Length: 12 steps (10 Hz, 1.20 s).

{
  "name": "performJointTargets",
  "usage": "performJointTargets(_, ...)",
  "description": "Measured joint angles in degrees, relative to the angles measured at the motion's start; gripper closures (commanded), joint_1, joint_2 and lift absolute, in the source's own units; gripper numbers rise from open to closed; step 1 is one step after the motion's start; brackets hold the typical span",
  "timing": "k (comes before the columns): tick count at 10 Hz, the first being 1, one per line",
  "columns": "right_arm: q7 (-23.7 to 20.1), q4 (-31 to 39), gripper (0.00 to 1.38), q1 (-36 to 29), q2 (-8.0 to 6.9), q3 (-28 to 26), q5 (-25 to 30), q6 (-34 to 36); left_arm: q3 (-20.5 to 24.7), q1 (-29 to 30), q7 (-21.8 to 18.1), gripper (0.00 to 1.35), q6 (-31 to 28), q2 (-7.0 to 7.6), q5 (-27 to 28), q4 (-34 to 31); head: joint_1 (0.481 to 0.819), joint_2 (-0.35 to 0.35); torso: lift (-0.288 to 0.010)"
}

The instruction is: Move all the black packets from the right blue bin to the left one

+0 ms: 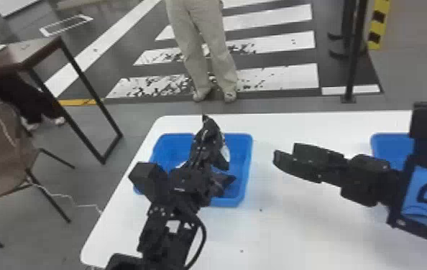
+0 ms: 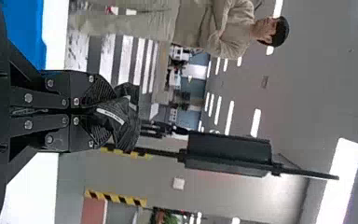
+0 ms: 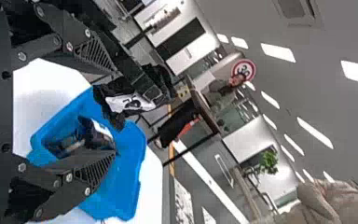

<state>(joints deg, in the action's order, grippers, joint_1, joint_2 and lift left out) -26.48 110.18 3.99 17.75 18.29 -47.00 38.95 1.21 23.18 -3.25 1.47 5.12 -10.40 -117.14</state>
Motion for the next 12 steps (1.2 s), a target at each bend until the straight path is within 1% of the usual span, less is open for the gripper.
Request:
performJointTargets(1, 0.0, 0.3, 0.15, -1.2, -0.13, -2.2, 1.1, 0.0, 1.0, -4.2, 0.6, 1.06, 1.0, 0.01, 3.4, 7.2, 0.695, 0.307, -0.140)
performJointTargets(2, 0.0, 0.6, 0.15, -1.9, -0.17, -3.9, 1.9, 0.0, 1.8, -7.4, 0.9, 0.49, 2.8, 0.13, 5.5, 13.3, 0.695, 0.302, -0.140)
performJointTargets(3, 0.0, 0.8, 0.15, -2.3, -0.17, -4.9, 2.8, 0.0, 2.1, -9.5, 0.8, 0.00, 8.3, 0.25, 4.5, 18.8, 0.695, 0.300, -0.140)
performJointTargets(4, 0.0, 0.9, 0.15, -2.8, -0.21, -5.9, 4.0, 0.3, 1.7, -9.8, 0.7, 0.02, 15.0, 0.26, 1.4, 21.6, 0.695, 0.294, -0.140)
performJointTargets(5, 0.0, 1.2, 0.15, -3.4, -0.36, -7.4, 5.7, 0.7, 1.1, -9.1, -0.5, 0.12, 20.5, 0.19, -1.8, 22.1, 0.695, 0.287, -0.140)
performJointTargets(6, 0.0, 1.4, 0.15, -4.0, -0.68, -9.8, 8.0, 1.1, 0.6, -7.5, -1.5, 0.13, 23.9, 0.15, -5.3, 20.2, 0.695, 0.264, -0.140)
performJointTargets(7, 0.3, 1.8, 0.15, -4.3, -1.00, -12.7, 10.9, 1.6, 0.9, -4.0, -1.7, 0.13, 22.7, 0.01, -7.1, 14.1, 0.695, 0.232, -0.140)
performJointTargets(8, 1.3, 2.5, 0.15, -4.4, -1.27, -15.6, 14.2, 2.9, 2.0, 0.8, -1.7, 0.13, 18.3, -0.33, -7.4, 5.9, 0.695, 0.212, -0.140)
performJointTargets(9, 2.6, 3.2, 0.15, -4.4, -1.54, -18.4, 17.6, 5.3, 3.1, 5.5, -1.8, 0.13, 14.6, -0.82, -7.3, -1.6, 0.695, 0.169, -0.140)
performJointTargets(10, 4.0, 3.3, 0.15, -4.3, -1.79, -20.9, 20.8, 7.7, 3.8, 9.6, -1.9, 0.13, 12.3, -1.36, -7.2, -7.1, 0.695, 0.122, -0.140)
performJointTargets(11, 5.3, 2.8, 0.15, -4.0, -2.00, -22.6, 23.3, 9.7, 4.0, 12.7, -1.9, 0.13, 10.5, -1.79, -7.2, -10.6, 0.695, 0.081, -0.140)
performJointTargets(12, 7.0, 1.9, 0.15, -3.4, -2.10, -23.7, 24.8, 12.5, 3.9, 14.5, -2.2, 0.13, 8.3, -2.06, -7.2, -12.5, 0.695, 0.048, -0.140)
